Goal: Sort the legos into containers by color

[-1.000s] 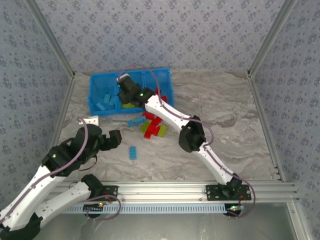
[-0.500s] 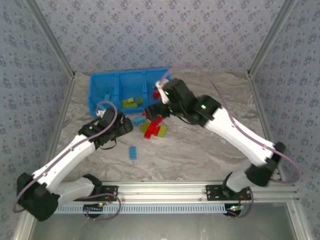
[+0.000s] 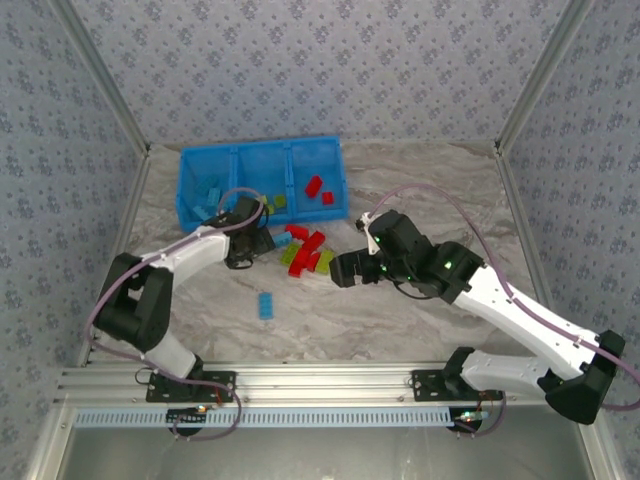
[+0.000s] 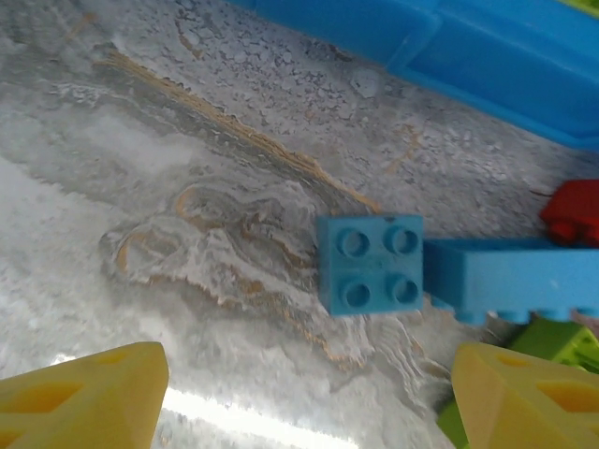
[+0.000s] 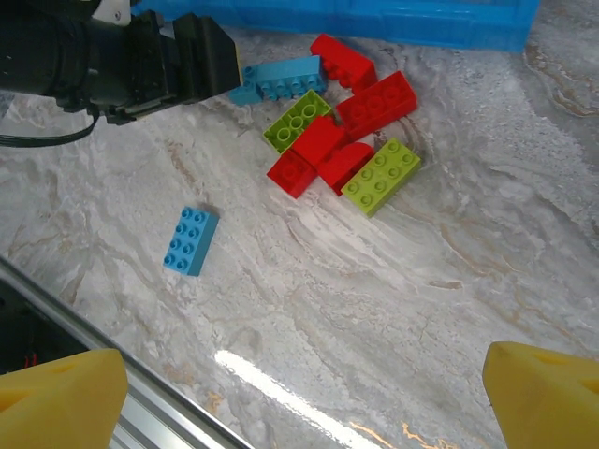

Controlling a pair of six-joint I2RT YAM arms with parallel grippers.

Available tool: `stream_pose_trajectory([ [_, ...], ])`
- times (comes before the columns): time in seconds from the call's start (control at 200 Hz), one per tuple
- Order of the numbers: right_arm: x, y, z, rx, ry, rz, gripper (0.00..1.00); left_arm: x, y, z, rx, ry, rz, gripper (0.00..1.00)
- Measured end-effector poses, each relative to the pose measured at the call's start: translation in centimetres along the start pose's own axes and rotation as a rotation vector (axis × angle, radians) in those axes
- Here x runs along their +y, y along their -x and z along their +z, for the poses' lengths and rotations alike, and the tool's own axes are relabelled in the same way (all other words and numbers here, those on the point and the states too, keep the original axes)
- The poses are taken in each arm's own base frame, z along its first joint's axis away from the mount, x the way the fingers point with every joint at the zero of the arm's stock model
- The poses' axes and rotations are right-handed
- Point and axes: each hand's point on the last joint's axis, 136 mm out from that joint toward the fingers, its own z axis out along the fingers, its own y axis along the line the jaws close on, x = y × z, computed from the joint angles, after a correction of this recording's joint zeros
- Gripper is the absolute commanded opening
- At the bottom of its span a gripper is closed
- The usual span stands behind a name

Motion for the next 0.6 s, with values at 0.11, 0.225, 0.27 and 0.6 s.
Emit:
stream_pose_trajectory([
  [0.11,-0.6,0.2,0.2,0.000,-0.015,0.017,1.00,-0.1,-0.2,1.3,0.029,0.005,0.014,0.81],
  [0.225,-1.0,0.3,0.5,0.005,-0.027,0.032,1.00,-0.5,-0.2,2.0,0.040,0.002,0.031,0.82],
  [0.27,-1.0,0.3,0.6,0.007,-0.028,0.035,1.00,-0.7,0.0,2.2,0.042,0.002,0.037,0.82],
  [0.6,-0.7,0.0,0.7,0.020,-0.006,0.058,1.00,-0.2,1.0,3.7,0.053,0.022,0.049,0.56],
])
